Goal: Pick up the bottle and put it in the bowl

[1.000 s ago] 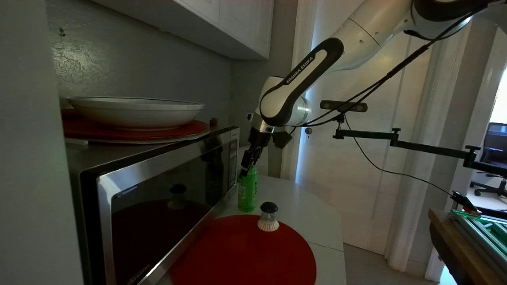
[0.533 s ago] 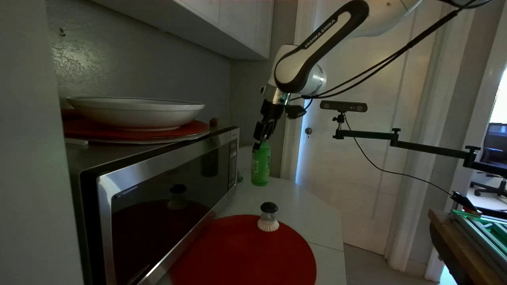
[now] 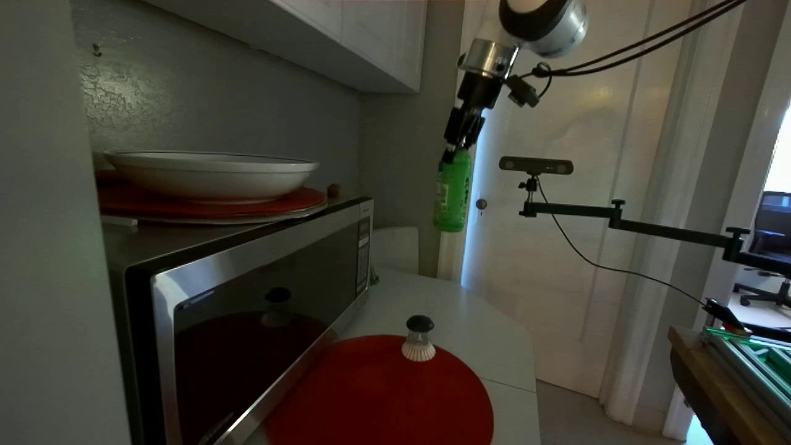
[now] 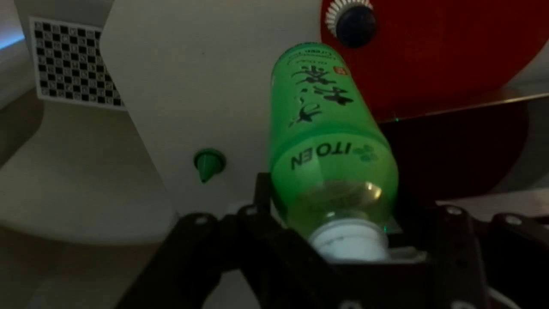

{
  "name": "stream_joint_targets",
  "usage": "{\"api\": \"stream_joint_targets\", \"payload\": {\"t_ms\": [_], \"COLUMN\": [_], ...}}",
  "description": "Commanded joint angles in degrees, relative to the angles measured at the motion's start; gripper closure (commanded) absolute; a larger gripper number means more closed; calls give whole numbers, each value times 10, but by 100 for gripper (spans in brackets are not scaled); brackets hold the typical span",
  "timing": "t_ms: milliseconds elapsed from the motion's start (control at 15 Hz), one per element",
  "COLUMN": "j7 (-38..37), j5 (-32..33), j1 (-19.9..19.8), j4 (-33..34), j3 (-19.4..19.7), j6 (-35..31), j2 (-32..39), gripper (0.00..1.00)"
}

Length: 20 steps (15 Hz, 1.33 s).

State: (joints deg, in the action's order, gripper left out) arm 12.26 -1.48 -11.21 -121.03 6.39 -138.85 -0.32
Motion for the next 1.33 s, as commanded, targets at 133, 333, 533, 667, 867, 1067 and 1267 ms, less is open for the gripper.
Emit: {"api": "stream_joint_targets", "payload": {"t_ms": [133, 333, 533, 667, 867, 1067, 1267], "j7": [34, 50, 112, 189, 297, 407, 507], "j5": [-2, -1, -28, -77, -163, -253, -321], "j1": [52, 91, 133, 169, 199, 165, 104], "j4": [-52, -39, -16, 7, 66, 154, 252], "j3": [-9, -23, -31, -23, -31, -83, -131], "j6": [-122, -200, -283, -336, -372, -365, -347], "j2": [-102, -101, -62, -24, 39, 107, 185], "gripper": [55, 55, 55, 55, 55, 55, 55]}}
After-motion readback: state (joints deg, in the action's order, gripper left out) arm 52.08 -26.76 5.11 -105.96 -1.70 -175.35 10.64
